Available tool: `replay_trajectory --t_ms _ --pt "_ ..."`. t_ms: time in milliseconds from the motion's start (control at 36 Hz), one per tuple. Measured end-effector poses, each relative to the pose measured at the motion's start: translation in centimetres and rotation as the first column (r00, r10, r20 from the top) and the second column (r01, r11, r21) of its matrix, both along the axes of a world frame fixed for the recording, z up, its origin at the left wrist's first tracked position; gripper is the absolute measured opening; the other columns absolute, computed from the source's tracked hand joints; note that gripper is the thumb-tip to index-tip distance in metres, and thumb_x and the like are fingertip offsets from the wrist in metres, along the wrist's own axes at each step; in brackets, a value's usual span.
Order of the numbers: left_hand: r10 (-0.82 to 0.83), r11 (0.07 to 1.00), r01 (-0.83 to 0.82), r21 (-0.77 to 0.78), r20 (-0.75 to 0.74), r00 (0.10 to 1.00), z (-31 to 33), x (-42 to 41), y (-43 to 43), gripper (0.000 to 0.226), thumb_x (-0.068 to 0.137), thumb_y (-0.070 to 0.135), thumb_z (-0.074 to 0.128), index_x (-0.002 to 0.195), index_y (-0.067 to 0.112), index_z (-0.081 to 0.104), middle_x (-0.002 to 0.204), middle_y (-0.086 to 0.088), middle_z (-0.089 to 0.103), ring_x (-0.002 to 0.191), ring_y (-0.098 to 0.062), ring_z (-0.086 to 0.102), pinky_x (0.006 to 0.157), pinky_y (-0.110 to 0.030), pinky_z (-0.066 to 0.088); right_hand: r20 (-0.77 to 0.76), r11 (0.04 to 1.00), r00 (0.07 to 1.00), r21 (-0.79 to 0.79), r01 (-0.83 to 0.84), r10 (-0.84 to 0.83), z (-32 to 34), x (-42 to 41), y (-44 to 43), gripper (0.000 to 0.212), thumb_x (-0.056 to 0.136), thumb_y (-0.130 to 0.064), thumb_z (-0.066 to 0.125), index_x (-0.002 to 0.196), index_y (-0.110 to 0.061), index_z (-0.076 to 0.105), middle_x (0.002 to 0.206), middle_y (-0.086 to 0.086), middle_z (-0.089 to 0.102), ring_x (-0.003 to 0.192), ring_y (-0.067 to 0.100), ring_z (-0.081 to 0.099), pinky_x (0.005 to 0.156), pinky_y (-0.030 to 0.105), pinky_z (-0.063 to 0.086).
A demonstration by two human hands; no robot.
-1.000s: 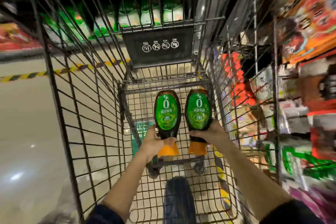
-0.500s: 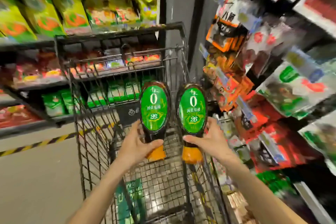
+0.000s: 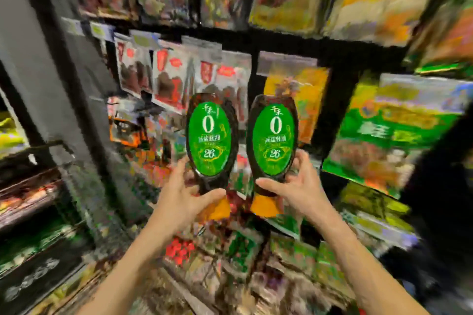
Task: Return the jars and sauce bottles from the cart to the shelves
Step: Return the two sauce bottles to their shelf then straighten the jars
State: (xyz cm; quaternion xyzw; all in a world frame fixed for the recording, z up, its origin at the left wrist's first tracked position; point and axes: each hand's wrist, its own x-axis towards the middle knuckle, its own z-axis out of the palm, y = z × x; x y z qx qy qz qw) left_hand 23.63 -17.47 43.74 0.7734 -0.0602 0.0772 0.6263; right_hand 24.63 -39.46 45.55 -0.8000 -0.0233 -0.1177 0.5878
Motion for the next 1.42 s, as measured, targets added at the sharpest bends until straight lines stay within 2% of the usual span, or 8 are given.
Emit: replay_trajectory --t_ms 83,167,389,778,917,1083,1222,1417 --pt "-0.126 0.992 0.125 0.020 0.064 0.990 1.8 -1.9 -6.9 0.090 0.050 0.037 0.088 0.125 0.012 0.045 0.112 -0.001 0.063 0.091 -0.003 0.067 0.078 -0.025 0.055 0.062 0.990 0.989 -0.032 0.136 -0.134 1.8 -5.3 -7.3 0.121 0.026 -0.072 0.080 0.125 -0.017 0.037 0.127 0.005 0.055 0.118 0.023 0.056 0.097 0.048 0.048" --pt "-0.256 0.967 0.255 0.025 0.132 0.958 3.1 -4.8 -14.2 0.069 0.061 0.009 0.083 0.120 0.011 0.045 0.106 0.007 0.060 0.093 0.006 0.061 0.074 -0.010 0.049 0.123 0.956 0.955 -0.075 0.282 -0.272 2.9 -11.7 -14.5 0.113 0.028 -0.074 0.080 0.120 -0.027 0.036 0.127 0.004 0.054 0.118 0.026 0.055 0.096 0.050 0.048" --pt "-0.607 0.788 0.616 0.008 0.182 0.773 5.7 -16.0 -32.8 0.093 0.045 0.033 0.081 0.129 0.025 0.040 0.110 0.005 0.064 0.082 -0.006 0.069 0.077 -0.033 0.058 0.283 0.727 0.752 -0.210 0.654 -0.596 6.8 -32.2 -28.3 0.086 0.054 -0.028 0.089 0.125 -0.013 0.042 0.120 -0.003 0.057 0.113 0.013 0.051 0.090 0.021 0.038" --pt "-0.947 0.241 0.970 0.021 0.221 0.231 8.9 -36.9 -54.7 0.069 0.054 0.029 0.080 0.114 0.031 0.047 0.108 0.015 0.064 0.091 -0.007 0.069 0.084 -0.034 0.056 0.365 0.258 0.246 -0.017 0.966 -0.898 8.5 -59.1 -39.3 0.087 0.043 -0.045 0.086 0.116 -0.028 0.042 0.114 -0.008 0.060 0.109 0.009 0.059 0.096 0.033 0.049" --pt "-0.970 0.106 0.994 0.027 0.222 0.097 9.0 -42.8 -60.6 0.077 0.064 0.005 0.080 0.130 0.010 0.041 0.107 0.007 0.064 0.090 -0.009 0.067 0.085 -0.032 0.055 0.370 0.072 0.057 0.026 0.997 -0.927 8.2 -66.4 -41.3 0.080 0.050 -0.016 0.088 0.115 -0.019 0.041 0.104 -0.018 0.055 0.090 -0.021 0.054 0.083 0.005 0.046" --pt "-0.971 -0.035 0.995 0.089 0.235 -0.056 8.9 -48.9 -68.4 0.090 0.051 0.034 0.090 0.127 0.022 0.044 0.112 0.007 0.065 0.098 -0.007 0.066 0.093 -0.037 0.052 0.341 -0.160 -0.162 0.035 0.987 -0.926 8.2 -73.9 -44.6 0.094 0.046 -0.021 0.092 0.125 -0.010 0.043 0.113 -0.002 0.060 0.109 0.015 0.059 0.099 0.043 0.048" --pt "-0.956 -0.127 0.988 0.089 0.254 -0.145 9.2 -54.3 -75.2 0.070 0.045 0.038 0.087 0.102 0.048 0.046 0.108 0.020 0.062 0.098 -0.003 0.064 0.090 -0.031 0.052 0.314 -0.244 -0.255 0.074 0.967 -0.915 8.6 -78.8 -48.5 0.109 0.030 -0.054 0.087 0.123 -0.018 0.043 0.123 0.003 0.058 0.115 0.016 0.057 0.098 0.045 0.049" --pt "-0.916 -0.253 0.963 0.090 0.297 -0.268 10.2 -60.9 -84.9 0.089 0.052 0.022 0.090 0.128 0.020 0.044 0.118 0.002 0.063 0.098 0.005 0.062 0.086 -0.019 0.052 0.345 -0.376 -0.370 0.052 0.925 -0.863 9.1 -84.8 -54.4 0.088 0.035 -0.047 0.084 0.110 -0.029 0.042 0.116 -0.001 0.058 0.110 0.015 0.058 0.097 0.043 0.049"
